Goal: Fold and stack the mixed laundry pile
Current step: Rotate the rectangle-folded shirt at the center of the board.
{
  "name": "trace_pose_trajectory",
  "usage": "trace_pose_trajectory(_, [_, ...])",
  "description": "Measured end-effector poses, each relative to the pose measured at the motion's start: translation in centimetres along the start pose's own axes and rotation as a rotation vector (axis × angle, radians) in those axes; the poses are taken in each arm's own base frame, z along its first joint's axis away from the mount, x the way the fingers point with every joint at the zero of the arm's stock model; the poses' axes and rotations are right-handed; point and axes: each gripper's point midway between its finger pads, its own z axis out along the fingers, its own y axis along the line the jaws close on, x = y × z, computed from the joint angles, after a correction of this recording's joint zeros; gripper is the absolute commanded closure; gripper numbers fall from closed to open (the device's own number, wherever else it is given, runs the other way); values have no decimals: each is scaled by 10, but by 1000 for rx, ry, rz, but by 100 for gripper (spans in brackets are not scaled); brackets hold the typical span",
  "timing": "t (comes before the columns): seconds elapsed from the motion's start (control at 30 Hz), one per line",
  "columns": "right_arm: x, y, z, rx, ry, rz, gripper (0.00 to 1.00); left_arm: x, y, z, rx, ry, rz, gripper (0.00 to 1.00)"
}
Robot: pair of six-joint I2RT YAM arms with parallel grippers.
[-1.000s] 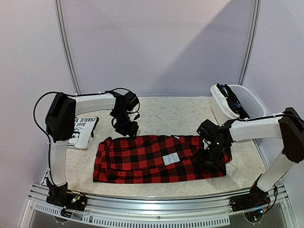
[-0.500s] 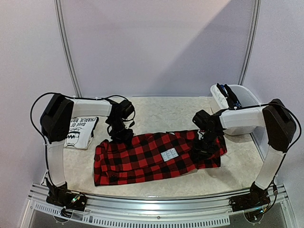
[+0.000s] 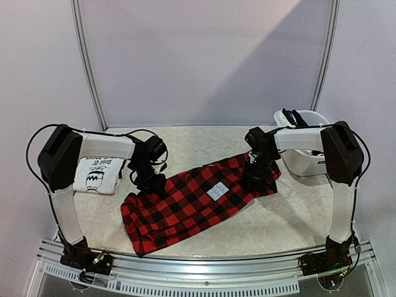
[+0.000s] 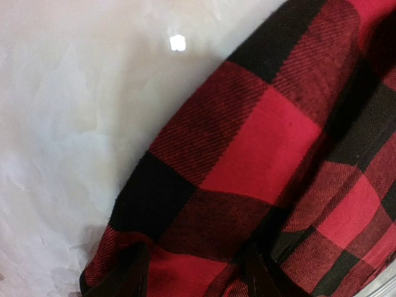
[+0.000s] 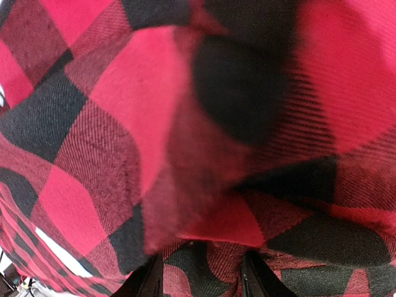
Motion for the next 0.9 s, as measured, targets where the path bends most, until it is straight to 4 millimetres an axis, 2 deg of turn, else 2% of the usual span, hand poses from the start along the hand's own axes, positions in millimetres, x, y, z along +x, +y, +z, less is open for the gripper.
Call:
trace_pose_trajectory(0.33, [-60, 27, 6, -42, -64, -34, 59, 28, -2, -4, 60, 7, -85, 48])
trace_pose_trajectory(0.57, [-102, 48, 9, -97, -111, -33, 59, 45, -11, -6, 123, 38, -157, 49])
trace_pose_trajectory(0.77, [-127, 68, 12, -163, -135, -31, 59, 63, -31, -9, 179, 87, -192, 49])
trace_pose_trajectory(0.9, [-141, 85, 15, -220, -144, -37, 59, 79, -58, -10, 234, 140, -191, 48])
